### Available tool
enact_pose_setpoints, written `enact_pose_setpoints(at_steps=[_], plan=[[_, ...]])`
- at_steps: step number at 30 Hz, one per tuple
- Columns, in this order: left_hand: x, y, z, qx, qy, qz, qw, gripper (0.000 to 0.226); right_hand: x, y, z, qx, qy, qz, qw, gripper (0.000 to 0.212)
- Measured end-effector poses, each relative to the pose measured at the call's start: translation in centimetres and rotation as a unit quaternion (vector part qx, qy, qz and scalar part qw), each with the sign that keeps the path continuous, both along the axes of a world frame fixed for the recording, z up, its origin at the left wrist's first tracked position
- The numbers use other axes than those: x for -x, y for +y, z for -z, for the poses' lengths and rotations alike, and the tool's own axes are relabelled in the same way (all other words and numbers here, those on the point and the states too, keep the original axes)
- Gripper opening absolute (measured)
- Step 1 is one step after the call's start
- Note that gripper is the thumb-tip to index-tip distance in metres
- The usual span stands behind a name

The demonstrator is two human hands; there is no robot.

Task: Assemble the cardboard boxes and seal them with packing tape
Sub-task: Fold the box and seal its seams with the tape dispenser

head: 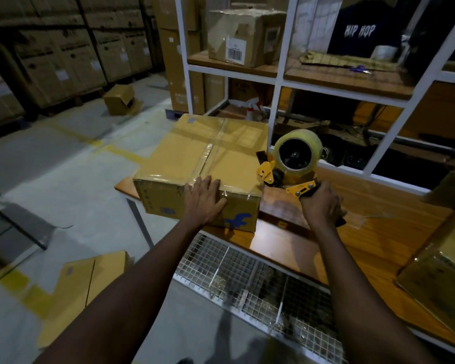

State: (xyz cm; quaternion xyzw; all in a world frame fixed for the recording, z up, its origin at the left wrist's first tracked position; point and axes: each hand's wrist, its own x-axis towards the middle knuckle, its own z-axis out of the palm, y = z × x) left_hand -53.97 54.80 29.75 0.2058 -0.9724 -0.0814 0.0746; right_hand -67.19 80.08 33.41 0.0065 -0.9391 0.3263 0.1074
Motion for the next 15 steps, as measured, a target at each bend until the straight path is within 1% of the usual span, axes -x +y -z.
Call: enact_pose_setpoints(at_steps=[2,4,8,9,12,15], plan=[[-1.4,-2.3,-0.1,0.009,0.006,-0.016,1.000,0.095,0.4,-1.4,-0.3,0.009,0.007,-0.005,1.000,0.032],[-2.5,-4.5,-0.2,0.017,0.002,-0.025,1.000,0.094,0.8,-2.3,-0.4,0.021,0.011,0.002,1.000,0.032],[-2.9,-5.9,-0.4,0.042,-0.020,0.008,0.999,0.090,1.1,-2.1,0.2,0.046,0.018,0.044,0.998,0.030],[-2.5,-5.5,-0.7,0.043,-0.023,0.024,0.999,0.088,1.1,-1.8,0.6,0.043,0.008,0.058,0.997,0.030],[-0.1,-3.1,-1.3,0.041,-0.027,0.088,0.995,0.071,1.1,-0.9,1.9,0.012,-0.015,0.085,0.996,0.033],[2.1,-0.6,-1.3,0.030,-0.027,0.130,0.991,0.067,0.9,0.3,3.7,-0.036,-0.046,0.107,0.993,0.036]])
